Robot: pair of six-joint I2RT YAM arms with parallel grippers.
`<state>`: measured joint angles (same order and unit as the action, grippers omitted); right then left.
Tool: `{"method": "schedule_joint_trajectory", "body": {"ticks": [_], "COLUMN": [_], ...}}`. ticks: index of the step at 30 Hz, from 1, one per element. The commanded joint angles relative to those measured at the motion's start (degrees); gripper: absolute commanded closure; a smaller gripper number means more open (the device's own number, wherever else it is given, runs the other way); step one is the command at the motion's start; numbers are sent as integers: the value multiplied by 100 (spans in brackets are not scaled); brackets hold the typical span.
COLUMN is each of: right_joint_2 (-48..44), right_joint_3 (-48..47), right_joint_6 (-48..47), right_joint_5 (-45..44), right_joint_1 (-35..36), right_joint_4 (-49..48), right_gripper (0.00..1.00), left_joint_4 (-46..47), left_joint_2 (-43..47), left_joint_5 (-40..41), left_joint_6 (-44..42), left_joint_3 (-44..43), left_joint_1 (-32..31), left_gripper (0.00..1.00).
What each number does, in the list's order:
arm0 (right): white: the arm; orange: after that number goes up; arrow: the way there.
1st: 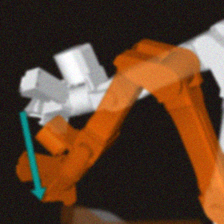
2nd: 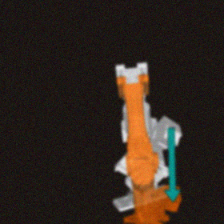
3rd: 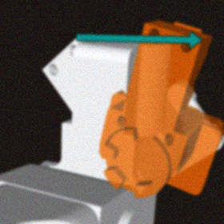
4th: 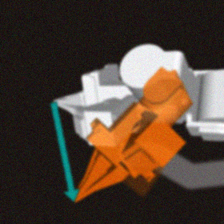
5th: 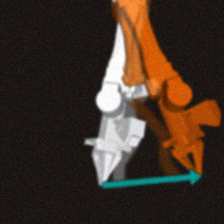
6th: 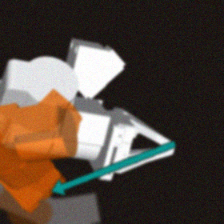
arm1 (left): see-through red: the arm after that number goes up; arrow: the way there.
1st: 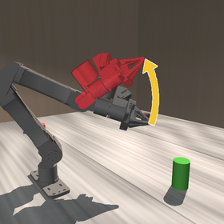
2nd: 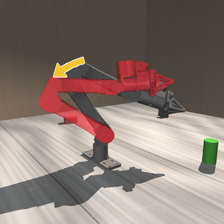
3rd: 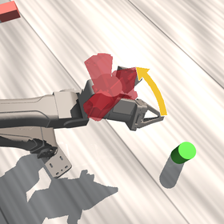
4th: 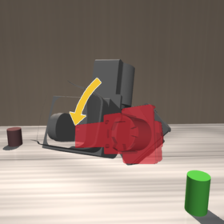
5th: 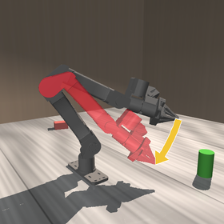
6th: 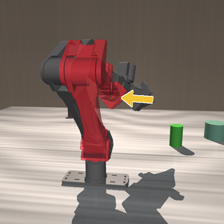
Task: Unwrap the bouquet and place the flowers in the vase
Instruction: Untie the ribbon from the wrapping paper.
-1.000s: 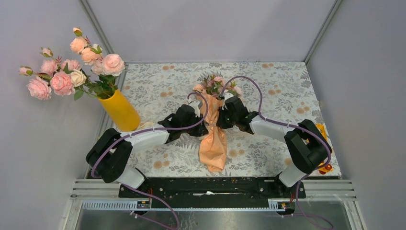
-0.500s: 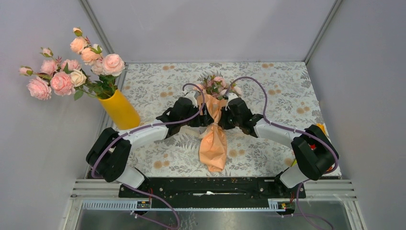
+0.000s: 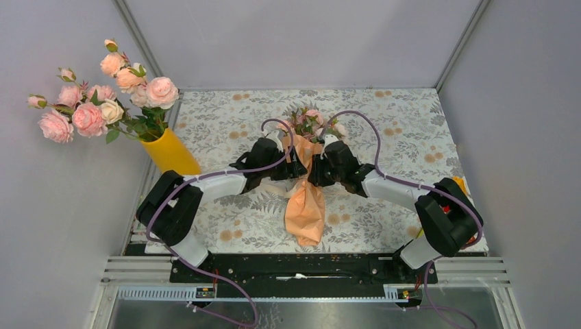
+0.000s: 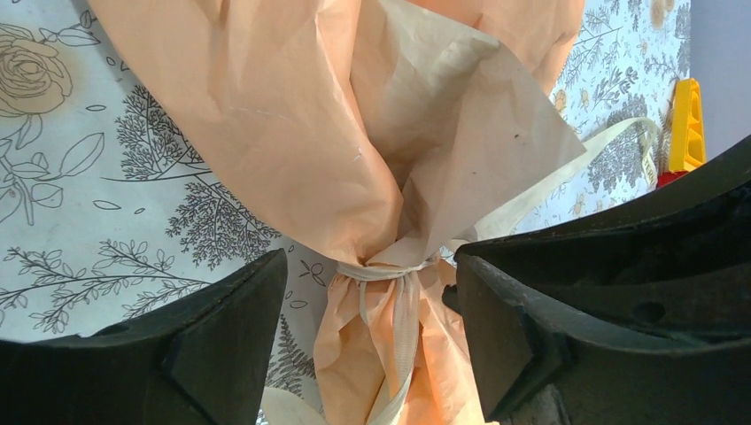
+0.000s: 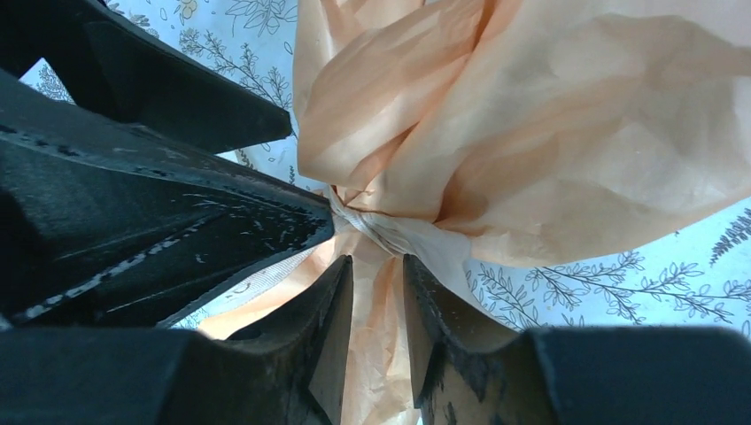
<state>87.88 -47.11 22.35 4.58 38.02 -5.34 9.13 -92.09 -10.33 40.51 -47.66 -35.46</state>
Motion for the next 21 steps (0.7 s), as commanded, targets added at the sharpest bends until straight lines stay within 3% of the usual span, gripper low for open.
{"method": "schedule_joint_trajectory", "body": {"ticks": [1,6,8,18,21], "right_joint_2": [169,389,493,893,968], "right_joint_3": [-303,-357,-416,-600,-644], "right_joint_6": [-53,-36,37,186,224], "right_joint_5": [13,-127,-314,-640,-764], "right_joint_1": [127,174,173,175,171], "right_joint_4": [-125,-138,-61,-6,5], "right_gripper": [64,63,68,75,87], "left_joint_4": [511,530,529,621,677], "left_joint_2": [-144,-283,-306,-502,-582], "left_joint_5": [-75,-66,-34,46,49], "left_joint_6": [156,151,137,58,53], "left_joint_3": [-207,-255,-248,-226,-224], "left_joint_1": [4,4,4,4,1], "left_gripper": [29,46,54,73,80]}}
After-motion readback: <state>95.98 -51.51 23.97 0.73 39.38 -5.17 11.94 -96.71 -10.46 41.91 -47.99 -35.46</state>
